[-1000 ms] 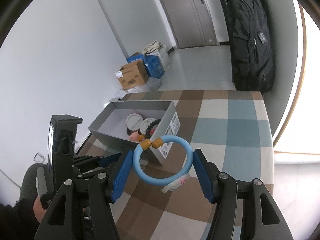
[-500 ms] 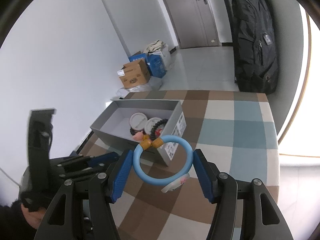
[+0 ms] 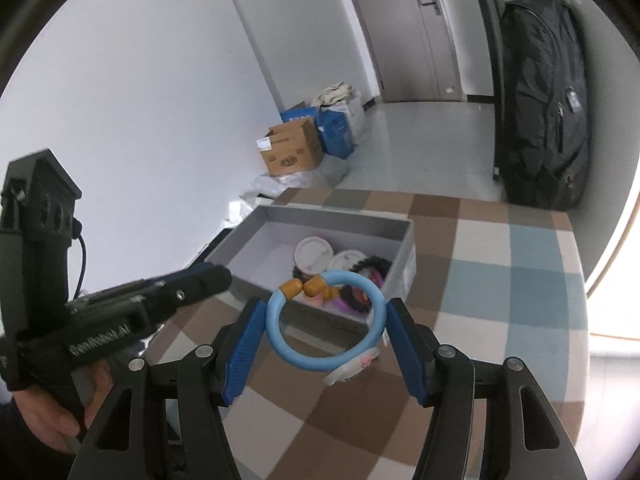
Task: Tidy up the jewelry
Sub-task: 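Grasp the small yellow-green toy with the left tool while the right holds the blue ring, then carry the blue ring and small toy into the gray box and open both tools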
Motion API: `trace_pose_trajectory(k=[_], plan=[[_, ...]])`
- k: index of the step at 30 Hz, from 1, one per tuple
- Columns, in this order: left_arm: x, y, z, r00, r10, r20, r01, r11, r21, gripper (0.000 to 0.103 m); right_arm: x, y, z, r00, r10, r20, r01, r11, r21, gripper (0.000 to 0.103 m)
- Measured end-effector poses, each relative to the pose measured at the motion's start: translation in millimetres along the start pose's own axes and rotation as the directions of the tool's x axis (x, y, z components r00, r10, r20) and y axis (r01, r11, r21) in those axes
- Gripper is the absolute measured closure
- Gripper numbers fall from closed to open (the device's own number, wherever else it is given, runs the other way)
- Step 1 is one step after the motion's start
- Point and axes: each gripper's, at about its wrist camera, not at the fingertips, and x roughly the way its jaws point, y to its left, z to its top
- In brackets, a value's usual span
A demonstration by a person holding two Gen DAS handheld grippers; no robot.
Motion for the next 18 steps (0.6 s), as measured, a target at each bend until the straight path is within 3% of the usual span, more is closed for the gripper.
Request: trace_pose_trajectory(k=[4,18], plan=[[2.3,3.3,11.8,0.999,-0.025,0.031,0.025,1.0,-0.017,0.09,7.5,1.3,8.7,1.0,0.006,0.005,-0.006,1.0,-0.013,0.042],[25.6,15.0,38.6,0.997,-0.079,0.005,0.079,0.996,-0.039,0.09,28.0,-9.3,29.5,1.0,0.023,0.015,-0.023,1.0,0.005,0.042]])
